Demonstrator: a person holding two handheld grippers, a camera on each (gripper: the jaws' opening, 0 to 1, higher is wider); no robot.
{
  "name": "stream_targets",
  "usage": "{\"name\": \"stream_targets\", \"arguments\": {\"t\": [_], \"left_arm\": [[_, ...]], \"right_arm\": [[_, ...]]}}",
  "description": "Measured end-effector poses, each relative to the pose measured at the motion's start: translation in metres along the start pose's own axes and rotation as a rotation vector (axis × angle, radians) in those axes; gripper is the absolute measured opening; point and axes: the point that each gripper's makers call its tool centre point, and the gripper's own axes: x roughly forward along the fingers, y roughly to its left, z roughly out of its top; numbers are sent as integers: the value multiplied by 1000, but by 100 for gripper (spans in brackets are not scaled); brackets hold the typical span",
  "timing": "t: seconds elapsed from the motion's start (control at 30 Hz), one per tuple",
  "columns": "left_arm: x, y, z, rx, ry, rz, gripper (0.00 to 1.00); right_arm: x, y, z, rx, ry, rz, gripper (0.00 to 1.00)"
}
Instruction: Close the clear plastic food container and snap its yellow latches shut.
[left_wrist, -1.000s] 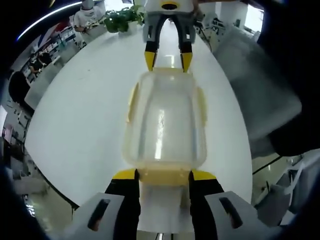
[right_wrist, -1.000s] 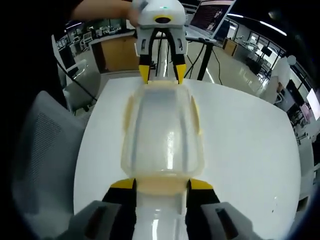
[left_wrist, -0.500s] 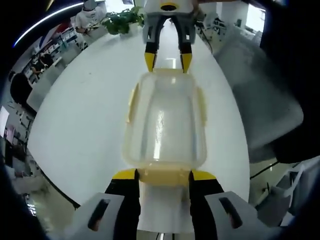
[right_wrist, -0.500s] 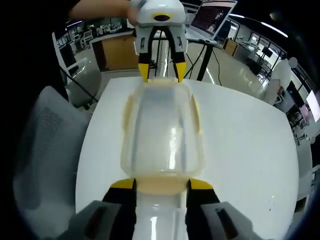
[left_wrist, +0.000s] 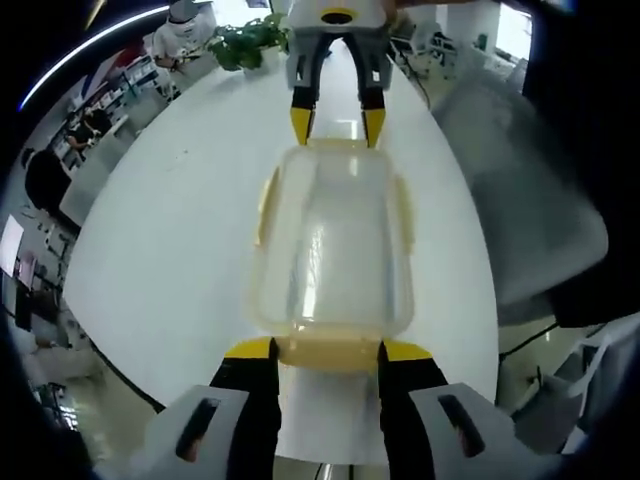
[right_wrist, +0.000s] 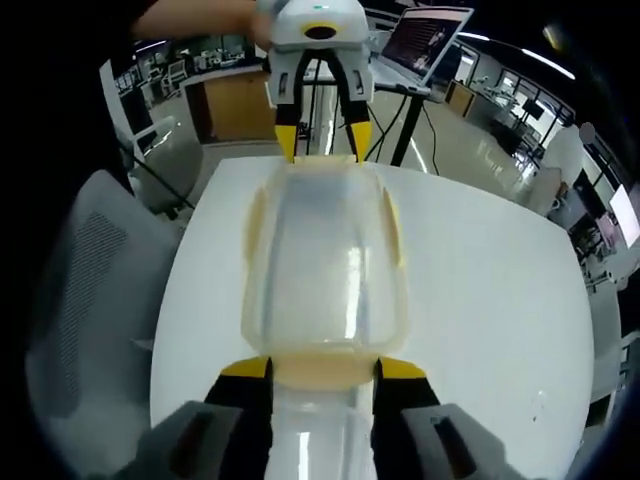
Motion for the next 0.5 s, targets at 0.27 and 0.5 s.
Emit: {"name": "stream_targets", "arguments": {"t": [0.27, 0.5], "left_arm": [[5, -1, 13, 11, -2, 2, 35], [6, -4, 19, 10, 8, 7, 35]], "right_arm": [[-6, 1, -12, 6, 1, 2, 35], [-11, 4, -16, 5, -3, 1, 35]]}}
